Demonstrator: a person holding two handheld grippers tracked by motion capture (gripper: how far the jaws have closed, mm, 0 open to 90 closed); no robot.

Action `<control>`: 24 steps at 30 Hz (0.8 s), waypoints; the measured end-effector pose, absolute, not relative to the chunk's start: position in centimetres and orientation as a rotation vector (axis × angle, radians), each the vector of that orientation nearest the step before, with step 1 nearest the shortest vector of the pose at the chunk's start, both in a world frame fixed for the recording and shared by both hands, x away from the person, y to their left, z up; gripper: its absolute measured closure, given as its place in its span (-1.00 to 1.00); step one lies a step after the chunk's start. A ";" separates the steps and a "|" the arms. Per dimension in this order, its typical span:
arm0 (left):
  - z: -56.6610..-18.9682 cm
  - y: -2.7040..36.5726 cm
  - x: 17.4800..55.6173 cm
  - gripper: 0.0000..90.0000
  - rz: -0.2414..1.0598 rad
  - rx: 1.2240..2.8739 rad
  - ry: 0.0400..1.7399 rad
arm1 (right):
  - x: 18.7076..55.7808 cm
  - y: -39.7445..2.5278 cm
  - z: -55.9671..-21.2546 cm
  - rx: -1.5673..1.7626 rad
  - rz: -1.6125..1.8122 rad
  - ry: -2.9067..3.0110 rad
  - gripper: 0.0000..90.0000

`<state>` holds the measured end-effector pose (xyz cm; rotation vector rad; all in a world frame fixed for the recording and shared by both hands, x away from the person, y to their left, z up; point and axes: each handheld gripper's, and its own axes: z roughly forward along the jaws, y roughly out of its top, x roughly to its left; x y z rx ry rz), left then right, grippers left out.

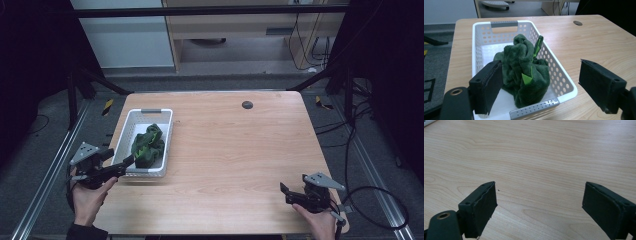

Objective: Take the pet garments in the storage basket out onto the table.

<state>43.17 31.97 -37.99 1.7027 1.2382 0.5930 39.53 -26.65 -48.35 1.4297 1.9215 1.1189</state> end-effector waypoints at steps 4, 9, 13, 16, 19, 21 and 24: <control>-37.9 31.9 43.7 -0.59 0.593 1.719 1.247 | 39.6 -26.7 -48.4 1.427 1.118 1.923 -0.73; -37.6 31.8 44.3 -0.59 0.595 1.727 1.252 | 39.7 -26.7 -48.4 1.417 1.112 1.927 -0.73; -37.5 31.7 44.9 -0.59 0.591 1.744 1.258 | 39.7 -26.7 -48.4 1.429 1.116 1.930 -0.73; -37.3 31.5 45.3 -0.59 0.592 1.760 1.258 | 39.7 -26.7 -48.4 1.430 1.118 1.931 -0.73; -37.2 31.3 45.7 -0.59 0.595 1.782 1.260 | 39.7 -26.7 -48.4 1.429 1.118 1.932 -0.73; -37.1 31.1 45.9 -0.59 0.593 1.789 1.259 | 39.7 -26.7 -48.5 1.423 1.113 1.934 -0.73; -37.0 31.0 46.4 -0.59 0.586 1.791 1.262 | 39.8 -26.7 -48.5 1.416 1.111 1.937 -0.73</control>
